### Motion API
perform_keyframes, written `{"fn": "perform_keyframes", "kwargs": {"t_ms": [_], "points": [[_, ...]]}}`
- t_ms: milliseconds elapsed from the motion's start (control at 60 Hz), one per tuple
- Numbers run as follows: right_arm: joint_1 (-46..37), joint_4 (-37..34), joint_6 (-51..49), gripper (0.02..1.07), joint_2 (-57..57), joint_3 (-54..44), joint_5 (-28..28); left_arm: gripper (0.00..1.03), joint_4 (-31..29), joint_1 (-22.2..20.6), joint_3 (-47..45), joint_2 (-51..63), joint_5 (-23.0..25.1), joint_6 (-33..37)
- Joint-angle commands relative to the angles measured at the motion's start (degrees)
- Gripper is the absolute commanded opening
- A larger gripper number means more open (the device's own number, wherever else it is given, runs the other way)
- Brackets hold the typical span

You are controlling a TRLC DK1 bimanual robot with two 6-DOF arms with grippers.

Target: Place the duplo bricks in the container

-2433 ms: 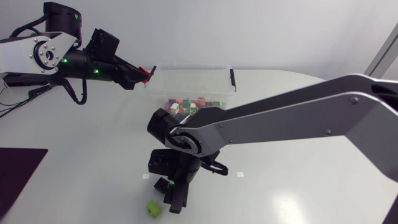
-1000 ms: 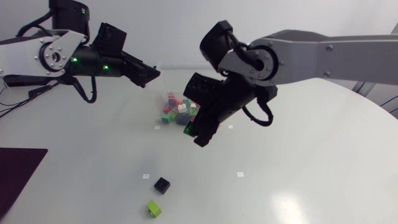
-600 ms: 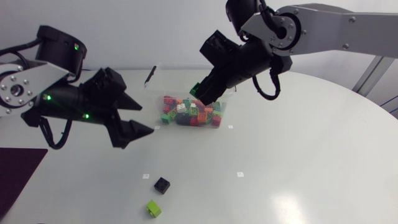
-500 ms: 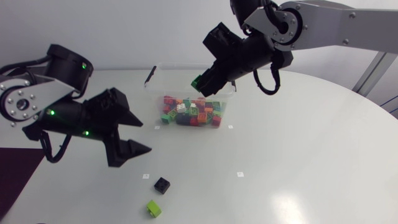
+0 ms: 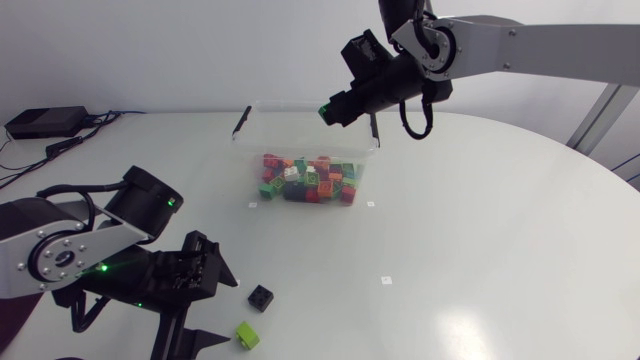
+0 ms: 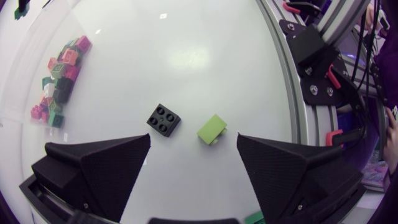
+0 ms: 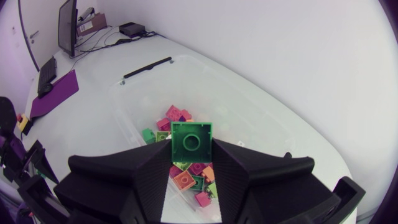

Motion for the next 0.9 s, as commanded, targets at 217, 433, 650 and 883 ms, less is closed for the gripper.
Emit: {"fn": "perform_keyframes", "kwargs": {"t_ms": [217,433,650,883], "points": [[-1.8,1.9,3.6,0.35,8.6,7.7,0.1,0.93,3.5,-6.3,-2.5,5.9,-4.7,5.6],[-2.2,2.8,4.5,1.02,9.6,7.8,1.0,0.90,3.3,-8.1,1.8,11.8,-7.9,8.4],[-2.1,5.8,3.4,1.02,2.7,-0.5,0.2,0.85,3.2,-9.4,4.0,14.9,-7.9,10.7],[-0.3,7.2,3.2,1.02,-7.1,-9.5,0.0,0.60,3.2,-10.0,3.6,16.2,-7.7,13.6]]}}
